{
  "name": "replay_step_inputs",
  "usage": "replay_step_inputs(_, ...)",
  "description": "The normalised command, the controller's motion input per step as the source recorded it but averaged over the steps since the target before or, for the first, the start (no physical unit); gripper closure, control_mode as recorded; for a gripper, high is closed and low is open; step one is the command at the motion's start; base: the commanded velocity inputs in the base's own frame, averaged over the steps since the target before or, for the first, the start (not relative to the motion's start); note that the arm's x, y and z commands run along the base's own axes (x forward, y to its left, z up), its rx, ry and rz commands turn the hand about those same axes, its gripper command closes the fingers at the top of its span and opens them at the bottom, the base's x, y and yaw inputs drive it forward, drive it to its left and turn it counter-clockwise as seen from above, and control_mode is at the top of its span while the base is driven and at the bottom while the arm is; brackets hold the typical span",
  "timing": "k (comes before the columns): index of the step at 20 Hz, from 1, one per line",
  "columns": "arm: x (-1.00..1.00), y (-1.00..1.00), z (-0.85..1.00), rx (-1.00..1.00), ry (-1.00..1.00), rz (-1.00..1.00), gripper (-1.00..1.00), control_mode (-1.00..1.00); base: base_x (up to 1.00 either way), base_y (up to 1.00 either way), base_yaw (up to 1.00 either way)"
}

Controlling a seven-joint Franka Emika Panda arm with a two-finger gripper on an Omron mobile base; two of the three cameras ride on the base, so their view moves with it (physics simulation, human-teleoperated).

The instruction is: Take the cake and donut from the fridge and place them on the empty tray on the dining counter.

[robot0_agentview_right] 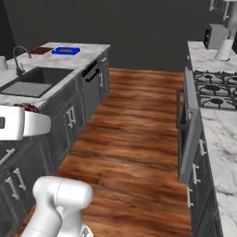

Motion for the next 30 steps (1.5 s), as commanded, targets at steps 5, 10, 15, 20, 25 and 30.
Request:
replay_step_inputs(5, 0.0, 0.0, 0.0, 0.0, 0.0, 0.0, 1.0, 1.0, 1.0, -0.01, 0.0)
replay_step_inputs(10, 0.0, 0.0, 0.0, 0.0, 0.0, 0.0, 1.0, 1.0, 1.0, -0.06, 0.0)
replay_step_inputs(15, 0.0, 0.0, 0.0, 0.0, 0.0, 0.0, 1.0, 1.0, 1.0, -0.11, 0.04)
replay_step_inputs(20, 0.0, 0.0, 0.0, 0.0, 0.0, 0.0, 1.0, 1.0, 1.0, 0.0, 0.03)
replay_step_inputs(25, 0.0, 0.0, 0.0, 0.0, 0.0, 0.0, 1.0, 1.0, 1.0, -0.02, 0.04)
replay_step_inputs(30, 0.0, 0.0, 0.0, 0.0, 0.0, 0.0, 1.0, 1.0, 1.0, 0.0, 0.05)
